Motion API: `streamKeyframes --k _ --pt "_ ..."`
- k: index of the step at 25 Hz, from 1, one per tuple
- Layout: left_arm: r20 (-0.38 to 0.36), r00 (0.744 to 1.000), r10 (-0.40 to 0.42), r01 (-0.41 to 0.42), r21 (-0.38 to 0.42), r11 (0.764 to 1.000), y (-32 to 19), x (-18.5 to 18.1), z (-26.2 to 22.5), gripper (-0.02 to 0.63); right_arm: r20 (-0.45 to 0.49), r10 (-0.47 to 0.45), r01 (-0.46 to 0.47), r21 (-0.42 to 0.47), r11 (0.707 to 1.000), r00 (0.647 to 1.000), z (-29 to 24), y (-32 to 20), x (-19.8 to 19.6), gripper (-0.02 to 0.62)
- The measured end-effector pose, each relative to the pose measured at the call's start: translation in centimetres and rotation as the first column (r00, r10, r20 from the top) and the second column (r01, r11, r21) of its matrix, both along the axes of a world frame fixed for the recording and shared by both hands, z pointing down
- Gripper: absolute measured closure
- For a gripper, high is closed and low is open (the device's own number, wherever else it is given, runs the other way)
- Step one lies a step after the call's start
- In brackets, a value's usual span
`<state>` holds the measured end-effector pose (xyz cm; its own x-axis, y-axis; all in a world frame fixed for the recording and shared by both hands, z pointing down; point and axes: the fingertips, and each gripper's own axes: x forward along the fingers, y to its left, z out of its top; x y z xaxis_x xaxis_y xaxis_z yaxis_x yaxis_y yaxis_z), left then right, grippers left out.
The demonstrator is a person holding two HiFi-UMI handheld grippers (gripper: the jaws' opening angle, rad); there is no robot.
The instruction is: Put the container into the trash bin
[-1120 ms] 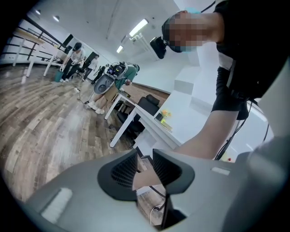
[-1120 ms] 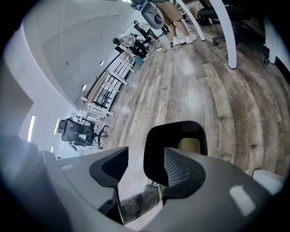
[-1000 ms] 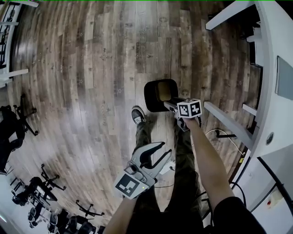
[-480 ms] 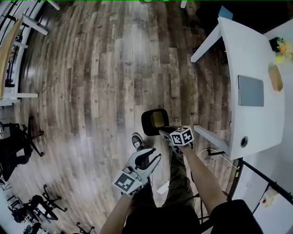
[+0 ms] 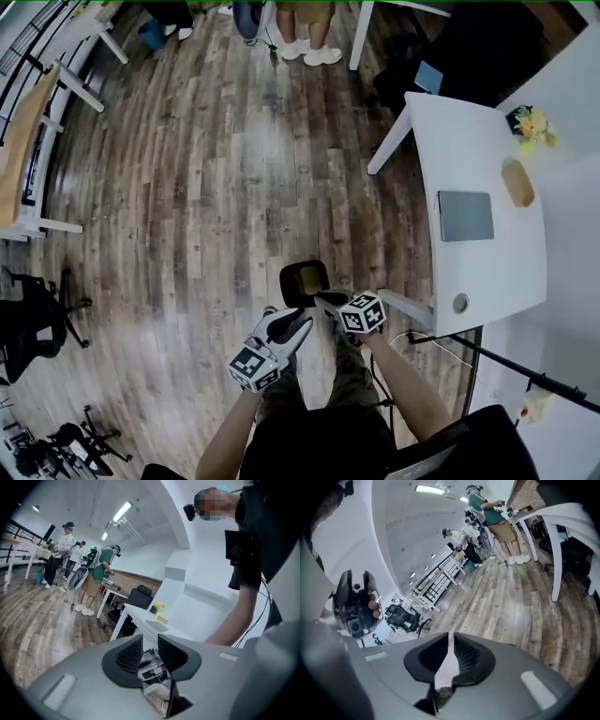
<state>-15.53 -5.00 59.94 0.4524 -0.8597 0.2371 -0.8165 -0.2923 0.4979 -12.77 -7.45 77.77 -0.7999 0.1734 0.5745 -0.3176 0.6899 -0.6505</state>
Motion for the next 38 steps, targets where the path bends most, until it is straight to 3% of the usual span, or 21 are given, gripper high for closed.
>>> streamKeyframes --k 9,16,26,32,38 --pt "0.052 0.998 -0.017 0.013 0.079 0.997 -2.9 -3.8 -5.1 0.512 0.116 0.039 -0.055 0.137 0.989 0.993 -9.7 -1.5 -1.8 0.561" --pt "0.051 0.997 -0.061 0.053 0.153 0.987 -4.6 -5.1 -8.8 0.514 0.217 0.023 -0.083 0.27 0.959 0.976 -18.1 -4.0 -3.5 0.561" --pt "0.114 0.992 -0.05 0.026 0.2 0.979 -4.0 -5.2 -10.9 0.515 0.356 0.03 -0.19 0.424 0.885 0.934 -26.9 -5.1 -2.9 0.55" --pt "0.154 0.98 -0.123 0.082 0.252 0.964 -4.2 -7.5 -12.2 0.531 0.438 -0.019 -0.217 0.483 0.848 0.899 -30.5 -5.3 -5.7 0.554" --pt "0.212 0.969 -0.128 0.057 0.315 0.948 -3.9 -7.3 -14.5 0.559 0.461 -0.055 -0.248 0.571 0.782 0.886 -34.5 -4.7 -5.9 0.558"
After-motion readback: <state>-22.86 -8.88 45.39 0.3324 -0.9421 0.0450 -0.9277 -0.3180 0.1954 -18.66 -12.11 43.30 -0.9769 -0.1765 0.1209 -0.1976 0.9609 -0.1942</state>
